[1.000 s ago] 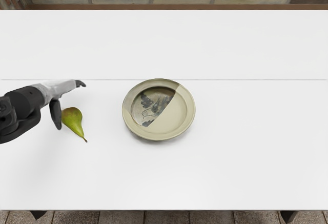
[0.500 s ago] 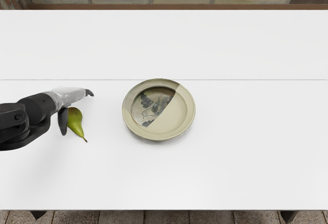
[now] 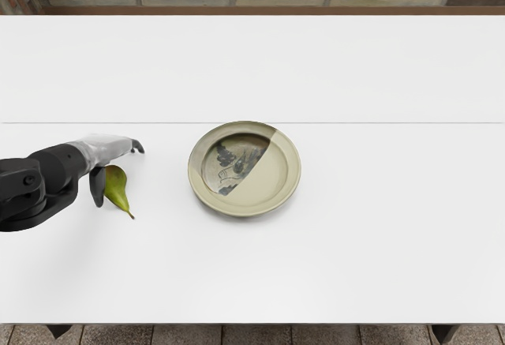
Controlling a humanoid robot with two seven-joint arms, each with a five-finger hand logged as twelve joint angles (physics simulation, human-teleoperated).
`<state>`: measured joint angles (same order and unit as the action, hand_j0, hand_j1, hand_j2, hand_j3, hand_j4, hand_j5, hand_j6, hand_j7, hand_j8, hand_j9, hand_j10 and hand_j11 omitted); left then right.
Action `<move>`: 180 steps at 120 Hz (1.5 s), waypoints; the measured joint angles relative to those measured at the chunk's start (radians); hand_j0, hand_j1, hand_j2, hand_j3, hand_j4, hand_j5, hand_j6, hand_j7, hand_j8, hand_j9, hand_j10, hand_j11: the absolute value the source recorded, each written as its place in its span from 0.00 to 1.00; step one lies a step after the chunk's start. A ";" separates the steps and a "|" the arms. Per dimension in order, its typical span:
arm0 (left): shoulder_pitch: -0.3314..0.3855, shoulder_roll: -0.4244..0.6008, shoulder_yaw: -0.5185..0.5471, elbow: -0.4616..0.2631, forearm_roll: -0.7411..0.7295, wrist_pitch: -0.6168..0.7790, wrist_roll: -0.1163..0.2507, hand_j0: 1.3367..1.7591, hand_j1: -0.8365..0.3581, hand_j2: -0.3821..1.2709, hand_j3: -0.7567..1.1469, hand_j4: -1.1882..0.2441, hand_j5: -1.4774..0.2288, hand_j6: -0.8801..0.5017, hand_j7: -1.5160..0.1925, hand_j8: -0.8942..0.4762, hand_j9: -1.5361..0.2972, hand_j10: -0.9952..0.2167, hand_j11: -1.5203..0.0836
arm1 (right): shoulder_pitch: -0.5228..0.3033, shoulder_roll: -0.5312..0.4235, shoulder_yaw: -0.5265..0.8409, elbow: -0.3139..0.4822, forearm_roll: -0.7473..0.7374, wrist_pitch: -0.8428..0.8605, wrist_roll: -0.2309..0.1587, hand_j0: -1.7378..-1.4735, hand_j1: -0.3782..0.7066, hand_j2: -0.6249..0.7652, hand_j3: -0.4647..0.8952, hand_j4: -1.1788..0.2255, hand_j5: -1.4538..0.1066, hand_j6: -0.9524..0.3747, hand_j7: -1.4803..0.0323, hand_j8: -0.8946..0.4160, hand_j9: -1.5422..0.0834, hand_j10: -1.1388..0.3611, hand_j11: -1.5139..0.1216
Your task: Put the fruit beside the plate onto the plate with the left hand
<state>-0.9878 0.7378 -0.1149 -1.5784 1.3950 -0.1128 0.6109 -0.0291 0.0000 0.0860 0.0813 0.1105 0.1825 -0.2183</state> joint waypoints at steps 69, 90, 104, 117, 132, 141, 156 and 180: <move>-0.012 0.007 -0.001 -0.004 0.000 -0.011 0.000 0.76 0.70 0.27 0.40 0.62 0.64 0.42 0.66 0.43 0.63 0.58 0.71 | 0.000 0.000 0.000 0.000 0.000 0.000 0.000 0.30 0.03 0.45 0.34 0.84 0.93 0.72 0.98 0.68 0.95 0.76 0.93; -0.012 0.006 -0.001 -0.005 0.001 -0.015 0.000 0.76 0.69 0.27 0.40 0.61 0.62 0.40 0.64 0.42 0.61 0.56 0.69 | 0.000 0.000 0.000 0.000 0.000 0.000 0.000 0.30 0.03 0.45 0.34 0.84 0.93 0.72 0.98 0.68 0.95 0.76 0.93; -0.012 0.003 -0.002 -0.008 0.000 -0.019 0.000 0.76 0.66 0.27 0.40 0.58 0.59 0.37 0.61 0.39 0.58 0.52 0.66 | 0.000 0.000 0.000 0.000 0.000 0.000 0.000 0.30 0.03 0.45 0.34 0.84 0.93 0.72 0.98 0.68 0.95 0.76 0.93; -0.012 0.009 -0.002 -0.010 -0.001 -0.019 0.000 0.76 0.63 0.28 0.40 0.56 0.57 0.36 0.59 0.37 0.56 0.50 0.63 | 0.000 0.000 0.000 0.000 0.000 0.000 0.000 0.30 0.03 0.45 0.34 0.84 0.93 0.72 0.98 0.68 0.95 0.76 0.93; -0.014 0.014 -0.002 -0.015 -0.001 -0.019 0.000 0.76 0.60 0.29 0.40 0.54 0.56 0.34 0.58 0.35 0.55 0.48 0.62 | 0.000 0.000 0.000 0.000 0.000 0.000 0.000 0.30 0.03 0.45 0.34 0.84 0.93 0.72 0.98 0.68 0.95 0.76 0.93; -0.014 0.015 -0.001 -0.016 -0.001 -0.019 0.000 0.76 0.59 0.30 0.40 0.54 0.55 0.33 0.57 0.35 0.54 0.48 0.61 | 0.000 0.000 0.000 0.000 0.000 0.000 0.000 0.30 0.03 0.45 0.34 0.84 0.93 0.72 0.98 0.68 0.95 0.76 0.93; -0.018 0.015 -0.002 -0.017 -0.001 -0.020 0.000 0.76 0.58 0.30 0.40 0.53 0.54 0.32 0.56 0.34 0.53 0.47 0.60 | 0.000 0.000 0.000 0.000 0.000 0.000 0.000 0.30 0.03 0.45 0.34 0.84 0.93 0.72 0.98 0.68 0.95 0.76 0.93; -0.018 0.014 -0.002 -0.017 -0.001 -0.023 0.000 0.76 0.57 0.29 0.40 0.51 0.52 0.31 0.54 0.32 0.52 0.45 0.58 | 0.001 0.000 0.000 0.000 0.000 0.000 0.000 0.30 0.03 0.45 0.34 0.84 0.93 0.72 0.98 0.68 0.95 0.76 0.93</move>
<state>-1.0062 0.7517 -0.1171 -1.5955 1.3939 -0.1362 0.6110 -0.0284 0.0000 0.0860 0.0813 0.1105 0.1825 -0.2183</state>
